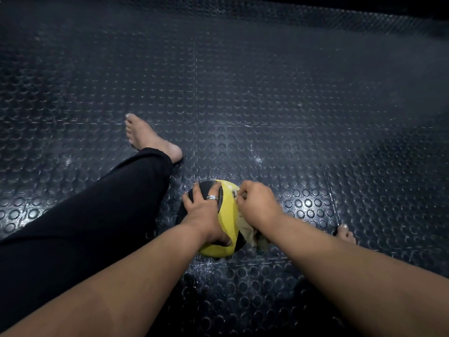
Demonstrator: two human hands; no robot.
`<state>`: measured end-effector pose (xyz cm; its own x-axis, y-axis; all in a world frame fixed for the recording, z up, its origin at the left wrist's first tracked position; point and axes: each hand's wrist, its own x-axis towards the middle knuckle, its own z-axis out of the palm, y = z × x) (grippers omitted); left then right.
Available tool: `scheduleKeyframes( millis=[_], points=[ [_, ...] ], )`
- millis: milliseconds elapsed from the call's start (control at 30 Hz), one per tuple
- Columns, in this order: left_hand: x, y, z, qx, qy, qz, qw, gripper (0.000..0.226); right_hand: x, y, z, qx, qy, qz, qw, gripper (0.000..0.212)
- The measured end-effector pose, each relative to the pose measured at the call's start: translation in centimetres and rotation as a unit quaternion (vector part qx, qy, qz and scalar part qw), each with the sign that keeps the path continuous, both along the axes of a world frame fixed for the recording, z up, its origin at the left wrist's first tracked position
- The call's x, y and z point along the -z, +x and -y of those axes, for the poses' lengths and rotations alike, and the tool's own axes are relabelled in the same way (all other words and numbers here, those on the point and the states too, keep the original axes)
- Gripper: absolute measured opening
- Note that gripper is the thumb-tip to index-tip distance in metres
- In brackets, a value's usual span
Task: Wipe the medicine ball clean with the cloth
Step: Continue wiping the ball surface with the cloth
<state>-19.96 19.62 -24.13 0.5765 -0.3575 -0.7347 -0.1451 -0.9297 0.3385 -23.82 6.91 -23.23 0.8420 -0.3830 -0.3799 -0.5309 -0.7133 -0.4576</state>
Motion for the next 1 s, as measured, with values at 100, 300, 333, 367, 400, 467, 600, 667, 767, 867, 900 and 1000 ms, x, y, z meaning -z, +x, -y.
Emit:
scheduleKeyframes(
  millis=[100, 300, 333, 367, 400, 467, 600, 667, 767, 867, 900, 1000],
  points=[
    [0.3, 0.4, -0.3, -0.006, -0.003, 0.000, 1.000, 0.144, -0.4, -0.8, -1.3, -0.068, -0.008, 0.015, 0.998, 0.014],
    [0.1, 0.4, 0.0, -0.003, -0.003, -0.001, 1.000, 0.144, 0.2, 1.1, -0.2, -0.010, -0.012, 0.016, 1.000, 0.013],
    [0.1, 0.3, 0.1, -0.007, -0.005, -0.002, 1.000, 0.143, 0.3, 1.1, -0.1, -0.009, -0.015, 0.017, 1.000, 0.013],
    [0.1, 0.3, 0.1, -0.010, -0.006, -0.004, 1.000, 0.143, 0.2, 0.9, -0.2, -0.014, -0.016, 0.016, 1.000, 0.012],
    [0.1, 0.2, 0.1, -0.013, -0.007, -0.004, 1.000, 0.142, 0.2, 0.6, -0.4, -0.023, -0.018, 0.019, 0.999, 0.012],
    [0.3, 0.2, 0.1, -0.017, -0.008, -0.002, 1.000, 0.142, 0.1, -0.2, -0.9, -0.044, -0.021, 0.027, 0.998, 0.013],
    [0.5, 0.3, 0.1, -0.024, -0.009, 0.001, 1.000, 0.141, 0.0, -1.0, -1.4, -0.061, -0.019, 0.044, 0.997, 0.013],
    [0.5, 0.3, 0.0, -0.024, -0.011, 0.004, 1.000, 0.140, 0.0, -1.1, -1.5, -0.063, -0.015, 0.047, 0.997, 0.013],
    [0.5, 0.2, -0.1, -0.026, -0.011, 0.003, 1.000, 0.140, 0.0, -1.6, -1.6, -0.072, -0.006, 0.047, 0.996, 0.015],
    [0.2, 0.1, 0.3, -0.023, -0.003, 0.004, 1.000, 0.140, -0.1, -2.4, -1.5, -0.081, 0.005, 0.049, 0.995, 0.023],
    [0.1, 0.0, 0.5, -0.023, 0.001, 0.003, 1.000, 0.139, -0.1, -2.6, -1.4, -0.081, 0.011, 0.050, 0.995, 0.023],
    [-0.5, -0.1, 1.2, -0.026, 0.011, 0.002, 1.000, 0.138, -0.5, -3.0, -1.1, -0.087, 0.022, 0.061, 0.994, 0.024]
  ],
)
